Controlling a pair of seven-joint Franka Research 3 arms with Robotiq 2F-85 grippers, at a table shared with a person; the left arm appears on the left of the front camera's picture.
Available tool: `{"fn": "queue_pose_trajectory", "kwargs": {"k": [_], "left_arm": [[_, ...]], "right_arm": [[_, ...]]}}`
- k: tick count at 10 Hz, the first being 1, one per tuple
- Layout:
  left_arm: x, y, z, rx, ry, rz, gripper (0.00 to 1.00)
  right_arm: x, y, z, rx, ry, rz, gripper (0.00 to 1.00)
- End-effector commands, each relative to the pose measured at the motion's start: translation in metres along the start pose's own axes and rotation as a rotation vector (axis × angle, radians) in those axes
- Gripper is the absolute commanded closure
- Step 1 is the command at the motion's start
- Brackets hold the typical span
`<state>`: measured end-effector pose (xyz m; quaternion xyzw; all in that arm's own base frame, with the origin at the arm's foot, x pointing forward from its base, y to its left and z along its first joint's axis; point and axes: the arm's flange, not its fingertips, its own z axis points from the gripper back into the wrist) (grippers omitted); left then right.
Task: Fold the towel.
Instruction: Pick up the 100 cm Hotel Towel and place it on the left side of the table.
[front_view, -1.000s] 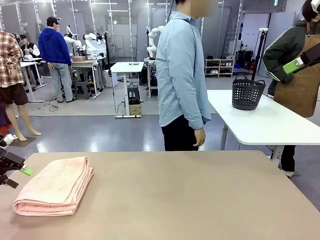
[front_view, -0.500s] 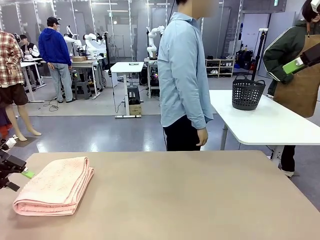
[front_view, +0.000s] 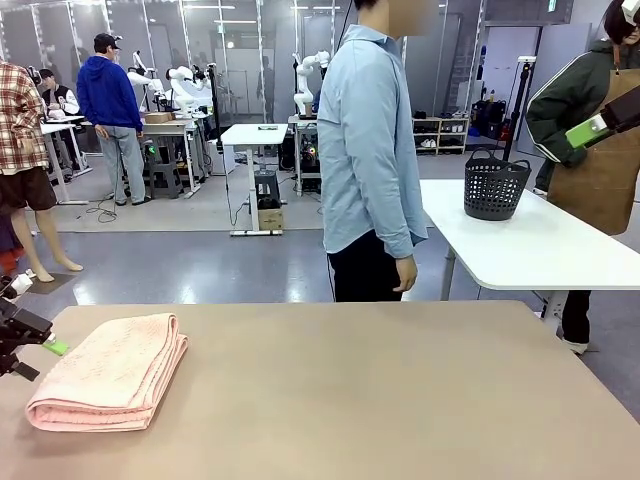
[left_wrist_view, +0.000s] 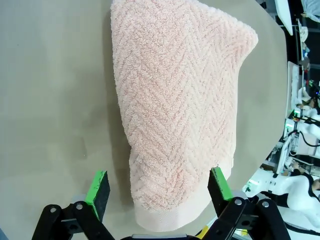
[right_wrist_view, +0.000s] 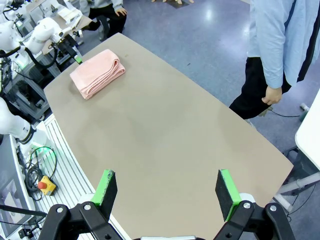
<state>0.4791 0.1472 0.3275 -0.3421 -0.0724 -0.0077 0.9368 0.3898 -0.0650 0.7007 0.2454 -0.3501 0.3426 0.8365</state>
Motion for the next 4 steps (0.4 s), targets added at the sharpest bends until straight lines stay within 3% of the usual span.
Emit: {"fn": "queue_pose_trajectory", "kwargs": {"k": [1,4], "left_arm": [[0.0034,-0.0002,0.0006,-0.003,0.002,-0.003,0.0],[0.0034,-0.0002,0.0006,-0.003,0.002,-0.003,0.0]], "right_arm": [[0.0006,0.0006,0.0006,-0.008,0.003,0.003,0.0],[0.0006,0.0006,0.0006,-0.008,0.003,0.003,0.0]]}}
